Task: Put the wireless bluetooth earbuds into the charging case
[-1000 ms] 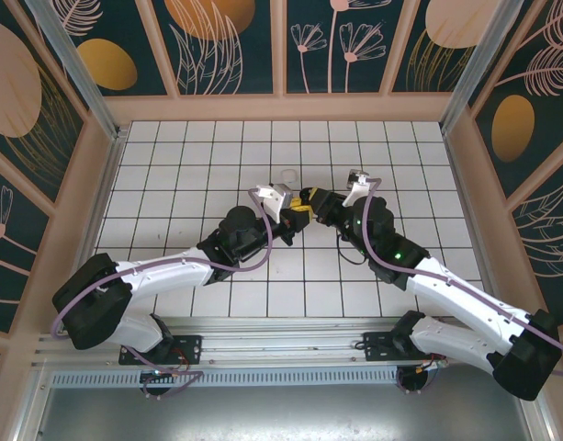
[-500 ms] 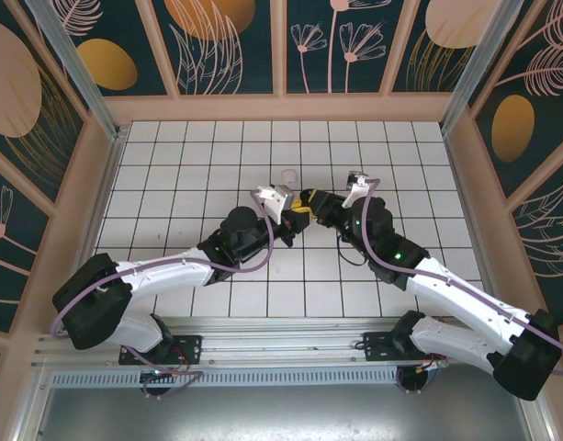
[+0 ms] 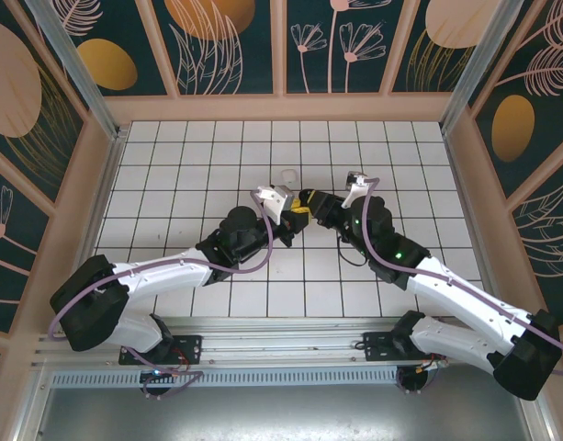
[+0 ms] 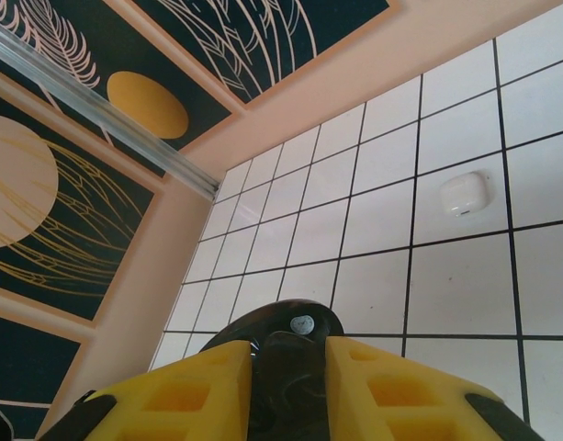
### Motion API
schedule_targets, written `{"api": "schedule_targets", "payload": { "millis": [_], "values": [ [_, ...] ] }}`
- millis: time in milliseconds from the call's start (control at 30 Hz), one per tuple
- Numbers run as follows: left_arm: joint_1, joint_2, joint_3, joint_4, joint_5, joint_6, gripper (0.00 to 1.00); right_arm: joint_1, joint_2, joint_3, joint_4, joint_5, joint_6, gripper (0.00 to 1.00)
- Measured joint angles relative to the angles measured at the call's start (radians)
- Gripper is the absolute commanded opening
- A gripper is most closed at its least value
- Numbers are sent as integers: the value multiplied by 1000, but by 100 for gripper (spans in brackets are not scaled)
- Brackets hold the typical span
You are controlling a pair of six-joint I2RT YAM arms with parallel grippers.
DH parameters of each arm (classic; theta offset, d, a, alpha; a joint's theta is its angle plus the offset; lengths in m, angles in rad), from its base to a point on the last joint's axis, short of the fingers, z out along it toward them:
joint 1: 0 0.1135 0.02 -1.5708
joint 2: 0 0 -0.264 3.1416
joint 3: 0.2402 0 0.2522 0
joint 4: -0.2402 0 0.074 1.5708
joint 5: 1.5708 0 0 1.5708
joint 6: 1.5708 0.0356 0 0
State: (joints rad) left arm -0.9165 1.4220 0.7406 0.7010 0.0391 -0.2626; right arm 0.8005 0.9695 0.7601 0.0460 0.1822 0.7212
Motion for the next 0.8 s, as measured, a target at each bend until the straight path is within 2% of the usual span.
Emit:
{"api": "schedule_targets", "payload": {
  "millis": [567, 800],
  "values": [
    [0, -9, 6, 2, -8, 13, 0, 2, 0, 26, -12, -11, -1, 33],
    [0, -9, 8, 2, -22, 23, 0, 3, 0, 37, -26, -21, -6, 38]
  ]
}}
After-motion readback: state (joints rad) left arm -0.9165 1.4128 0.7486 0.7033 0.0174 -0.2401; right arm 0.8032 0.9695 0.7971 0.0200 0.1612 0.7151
